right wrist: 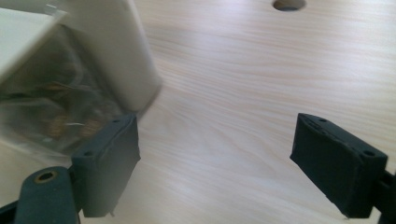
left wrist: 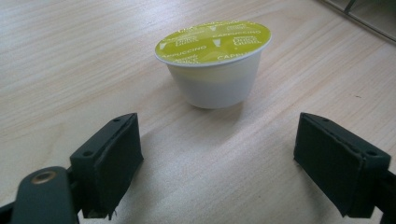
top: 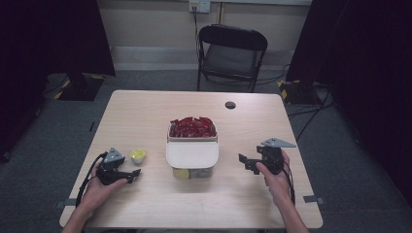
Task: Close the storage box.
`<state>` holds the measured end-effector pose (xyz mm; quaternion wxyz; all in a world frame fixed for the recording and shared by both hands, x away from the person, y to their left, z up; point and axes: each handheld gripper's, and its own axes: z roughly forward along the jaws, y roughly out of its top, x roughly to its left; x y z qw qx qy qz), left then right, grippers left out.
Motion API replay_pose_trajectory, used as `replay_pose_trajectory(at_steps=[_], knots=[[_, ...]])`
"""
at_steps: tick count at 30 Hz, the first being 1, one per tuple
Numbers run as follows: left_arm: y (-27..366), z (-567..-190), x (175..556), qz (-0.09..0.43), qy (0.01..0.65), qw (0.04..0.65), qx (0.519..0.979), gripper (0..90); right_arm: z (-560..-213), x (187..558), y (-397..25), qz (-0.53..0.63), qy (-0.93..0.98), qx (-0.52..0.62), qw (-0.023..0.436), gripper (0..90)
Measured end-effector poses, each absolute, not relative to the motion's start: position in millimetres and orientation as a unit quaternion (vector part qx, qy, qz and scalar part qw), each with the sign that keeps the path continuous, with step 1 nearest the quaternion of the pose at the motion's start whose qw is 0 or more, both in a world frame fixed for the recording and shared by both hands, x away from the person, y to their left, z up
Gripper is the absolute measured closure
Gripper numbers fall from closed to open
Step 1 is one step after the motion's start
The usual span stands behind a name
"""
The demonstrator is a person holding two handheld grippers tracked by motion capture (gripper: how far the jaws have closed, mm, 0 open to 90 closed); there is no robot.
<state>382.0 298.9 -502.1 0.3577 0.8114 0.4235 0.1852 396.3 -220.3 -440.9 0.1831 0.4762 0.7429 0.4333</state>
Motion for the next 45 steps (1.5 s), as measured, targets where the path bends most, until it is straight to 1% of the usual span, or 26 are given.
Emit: replay_pose_trajectory(at_steps=[4,7,11,15,19,22,24,30,32,37,41,45], knots=[[299.0,-502.1,382.1,0.186,0.423,0.358,0.812,14.5,-448.1,401.4,-229.7,0.415,0.742,0.492,0.190,14.7],[298.7,-502.2,382.0,0.186,0.424,0.359,0.810,14.5,-450.8,405.2,-236.2,0.417,0.733,0.507,0.176,14.7],[299.0,-502.1,382.1,0.185,0.423,0.358,0.812,14.4,-455.7,408.5,-241.6,0.402,0.734,0.518,0.177,14.8],[298.7,-502.2,382.0,0.185,0.424,0.359,0.810,14.4,-462.9,410.7,-246.9,0.376,0.739,0.525,0.191,14.9],[299.0,-502.1,382.0,0.185,0.423,0.357,0.812,14.5,-471.7,412.9,-253.9,0.362,0.737,0.537,0.193,15.0],[298.6,-502.3,382.1,0.185,0.424,0.360,0.810,14.4,-476.0,413.8,-256.2,0.348,0.739,0.540,0.203,15.2],[298.8,-502.2,382.1,0.185,0.424,0.359,0.811,14.4,-480.5,415.3,-256.9,0.338,0.741,0.545,0.198,15.0],[298.7,-502.3,382.1,0.185,0.424,0.360,0.810,14.4,-487.6,417.1,-254.0,0.309,0.754,0.542,0.206,15.0],[298.7,-502.3,382.0,0.185,0.424,0.360,0.810,14.4,-490.7,417.1,-252.7,0.306,0.756,0.543,0.200,14.5],[298.7,-502.3,382.0,0.185,0.424,0.359,0.811,14.4,-497.6,410.6,-249.8,0.311,0.748,0.539,0.232,14.3],[298.8,-502.2,382.1,0.185,0.423,0.359,0.811,14.4,-500.4,407.6,-249.6,0.321,0.740,0.539,0.242,13.9],[298.7,-502.3,381.9,0.185,0.424,0.359,0.811,14.4,-500.5,407.1,-249.8,0.321,0.741,0.538,0.243,13.8]])
